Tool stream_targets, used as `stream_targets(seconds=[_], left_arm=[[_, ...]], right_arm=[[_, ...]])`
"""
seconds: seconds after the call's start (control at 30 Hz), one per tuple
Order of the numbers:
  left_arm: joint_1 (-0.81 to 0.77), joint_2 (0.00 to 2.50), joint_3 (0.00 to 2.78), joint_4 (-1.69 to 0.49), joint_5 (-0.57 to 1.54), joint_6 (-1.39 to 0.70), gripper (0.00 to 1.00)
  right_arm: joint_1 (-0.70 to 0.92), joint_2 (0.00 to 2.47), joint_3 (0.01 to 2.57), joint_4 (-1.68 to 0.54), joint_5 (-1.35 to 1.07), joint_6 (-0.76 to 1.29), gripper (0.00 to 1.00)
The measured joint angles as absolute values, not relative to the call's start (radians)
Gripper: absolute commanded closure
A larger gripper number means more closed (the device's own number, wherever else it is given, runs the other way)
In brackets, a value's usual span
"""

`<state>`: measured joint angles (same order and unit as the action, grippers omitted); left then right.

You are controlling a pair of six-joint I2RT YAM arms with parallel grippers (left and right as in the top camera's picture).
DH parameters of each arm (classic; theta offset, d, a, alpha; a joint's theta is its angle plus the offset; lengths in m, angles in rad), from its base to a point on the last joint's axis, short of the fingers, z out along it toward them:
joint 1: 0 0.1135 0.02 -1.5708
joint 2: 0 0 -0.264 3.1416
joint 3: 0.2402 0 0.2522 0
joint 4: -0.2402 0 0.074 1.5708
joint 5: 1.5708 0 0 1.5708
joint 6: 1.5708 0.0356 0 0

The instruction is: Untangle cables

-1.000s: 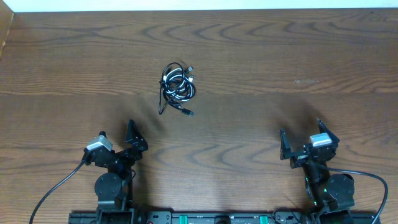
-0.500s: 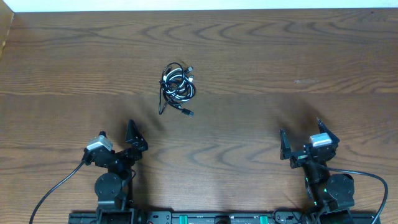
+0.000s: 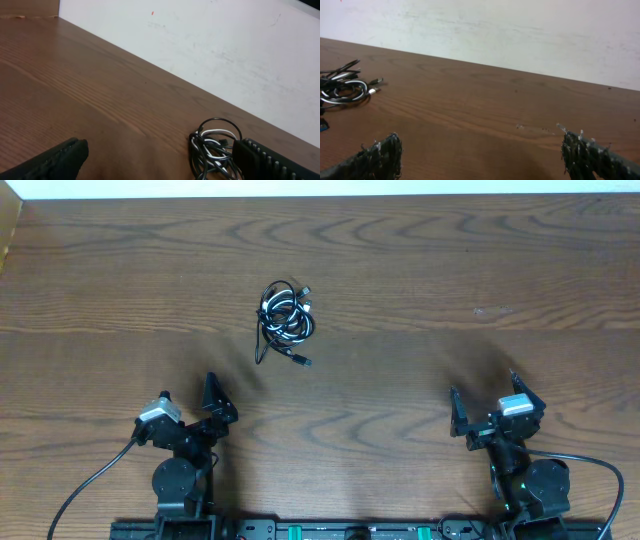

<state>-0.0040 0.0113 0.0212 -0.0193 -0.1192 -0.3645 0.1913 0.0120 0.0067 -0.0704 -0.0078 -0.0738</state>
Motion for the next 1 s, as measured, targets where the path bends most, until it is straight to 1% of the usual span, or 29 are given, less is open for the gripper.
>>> stream_targets(seconds=[0.27,0.43,0.8,1.0], left_arm=[[-0.004,0.011,0.021,-0.019,-0.119,-0.364,0.02],[-0.004,0.011,0.021,-0.019,-0.119,-0.364,0.02],[-0.004,0.011,0.021,-0.019,-0.119,-0.364,0.02],[-0.004,0.011,0.021,-0.019,-0.119,-0.364,0.02]], right_arm=[[0.191,0.012,0.007,-0.069,-0.022,-0.074,0.01],[0.191,0.012,0.007,-0.062,-0.095,-0.062,0.01],[0.191,0.012,0.01,-0.047,-0.262,0.043,0.0],[0.191,0.018,0.12,-0.118,-0.288,0.089,0.01]])
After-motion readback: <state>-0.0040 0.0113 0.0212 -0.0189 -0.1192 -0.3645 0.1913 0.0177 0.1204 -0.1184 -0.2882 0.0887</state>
